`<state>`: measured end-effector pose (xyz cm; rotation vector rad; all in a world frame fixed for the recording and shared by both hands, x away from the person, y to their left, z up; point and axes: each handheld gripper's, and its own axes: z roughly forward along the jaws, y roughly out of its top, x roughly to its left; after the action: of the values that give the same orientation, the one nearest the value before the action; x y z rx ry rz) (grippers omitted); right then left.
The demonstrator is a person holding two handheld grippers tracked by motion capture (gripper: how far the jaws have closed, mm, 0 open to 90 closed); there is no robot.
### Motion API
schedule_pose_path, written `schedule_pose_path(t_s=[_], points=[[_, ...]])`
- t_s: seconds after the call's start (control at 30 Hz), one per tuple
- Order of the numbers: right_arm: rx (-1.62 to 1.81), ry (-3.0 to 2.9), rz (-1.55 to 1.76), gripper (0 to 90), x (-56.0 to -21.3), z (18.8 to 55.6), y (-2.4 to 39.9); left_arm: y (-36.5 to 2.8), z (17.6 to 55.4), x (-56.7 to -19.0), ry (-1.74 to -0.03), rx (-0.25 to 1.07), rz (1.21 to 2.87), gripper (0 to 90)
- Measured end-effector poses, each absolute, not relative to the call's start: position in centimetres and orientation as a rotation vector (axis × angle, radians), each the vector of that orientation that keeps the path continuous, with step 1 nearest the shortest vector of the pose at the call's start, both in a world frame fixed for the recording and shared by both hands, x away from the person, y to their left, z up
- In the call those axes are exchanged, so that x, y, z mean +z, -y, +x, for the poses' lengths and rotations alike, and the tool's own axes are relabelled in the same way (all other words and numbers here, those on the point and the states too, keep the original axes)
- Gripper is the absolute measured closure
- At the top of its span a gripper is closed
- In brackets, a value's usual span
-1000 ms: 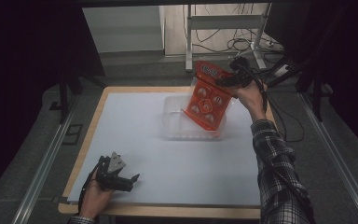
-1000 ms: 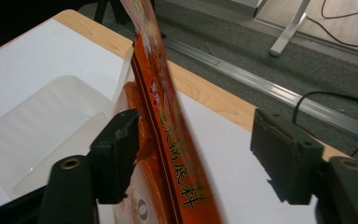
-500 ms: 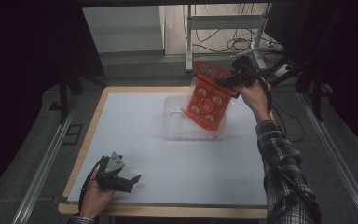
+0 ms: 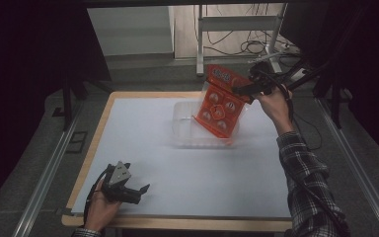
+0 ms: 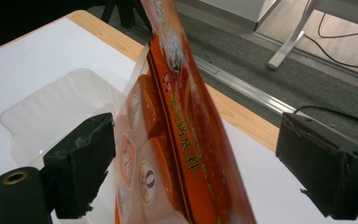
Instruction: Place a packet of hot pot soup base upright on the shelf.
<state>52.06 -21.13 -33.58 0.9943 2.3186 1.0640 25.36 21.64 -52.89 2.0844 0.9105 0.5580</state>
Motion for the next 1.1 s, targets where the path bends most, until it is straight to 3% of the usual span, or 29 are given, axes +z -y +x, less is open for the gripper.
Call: schedule_pose_path(t_s=[0.57,1.1], points=[[1.082,-2.314,0.949,11.2,-33.0,49.9,22.0,-21.5,25.2,-52.8,-0.896,0.568,2.084,0.0],[1.124,-2.284,0.999,9.3,-34.9,48.1,24.2,-21.2,25.2,-52.7,-0.916,0.557,2.127,0.0]])
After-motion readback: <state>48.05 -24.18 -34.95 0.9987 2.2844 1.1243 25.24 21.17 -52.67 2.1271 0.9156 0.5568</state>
